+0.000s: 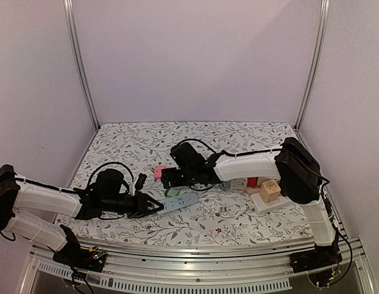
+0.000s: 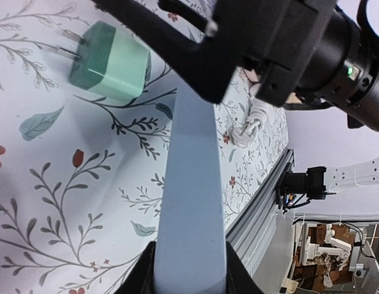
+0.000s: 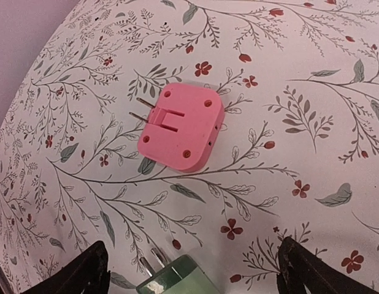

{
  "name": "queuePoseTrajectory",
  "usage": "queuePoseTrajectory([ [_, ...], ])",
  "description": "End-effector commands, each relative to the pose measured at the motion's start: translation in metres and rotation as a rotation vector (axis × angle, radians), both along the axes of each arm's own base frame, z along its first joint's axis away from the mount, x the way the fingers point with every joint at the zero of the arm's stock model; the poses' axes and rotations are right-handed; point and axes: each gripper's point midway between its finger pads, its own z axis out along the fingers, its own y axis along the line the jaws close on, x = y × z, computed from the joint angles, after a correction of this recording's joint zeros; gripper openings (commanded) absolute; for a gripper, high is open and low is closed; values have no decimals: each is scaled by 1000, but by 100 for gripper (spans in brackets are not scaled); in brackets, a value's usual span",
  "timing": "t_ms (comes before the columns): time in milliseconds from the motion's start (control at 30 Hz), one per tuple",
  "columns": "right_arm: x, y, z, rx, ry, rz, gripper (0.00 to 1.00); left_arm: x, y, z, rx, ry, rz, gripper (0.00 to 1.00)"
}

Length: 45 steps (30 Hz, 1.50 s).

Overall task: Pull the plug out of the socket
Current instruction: Place the plug at the center of the board, then move the socket to the center of the board.

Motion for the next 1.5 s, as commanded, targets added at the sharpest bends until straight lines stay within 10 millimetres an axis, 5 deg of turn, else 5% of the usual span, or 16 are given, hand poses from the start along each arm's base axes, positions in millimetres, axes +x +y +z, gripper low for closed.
queuePoseTrajectory([
  [0,-4,-25,68,21,-75,20,97,-15,43,-59,176,157,70,0],
  [200,-17,-101,99,-145,-144,-52,99,-16,54,-66,185,184,98,0],
  [333,-19,-149,102,-261,-166,-128,99,-16,64,-72,203,208,140,1],
  [533,-28,-191,100,-326,-180,-220,99,-17,72,-79,218,235,182,8],
  [767,-33,-225,110,-338,-209,-331,99,-18,76,-76,222,240,198,27],
  [967,-33,-245,123,-334,-223,-369,99,-17,84,-64,217,212,239,62],
  [1200,-30,-262,134,-314,-209,-388,90,-15,88,-29,229,151,227,92],
  [1467,-21,-283,126,-313,-144,-376,80,9,81,67,226,-22,75,99],
])
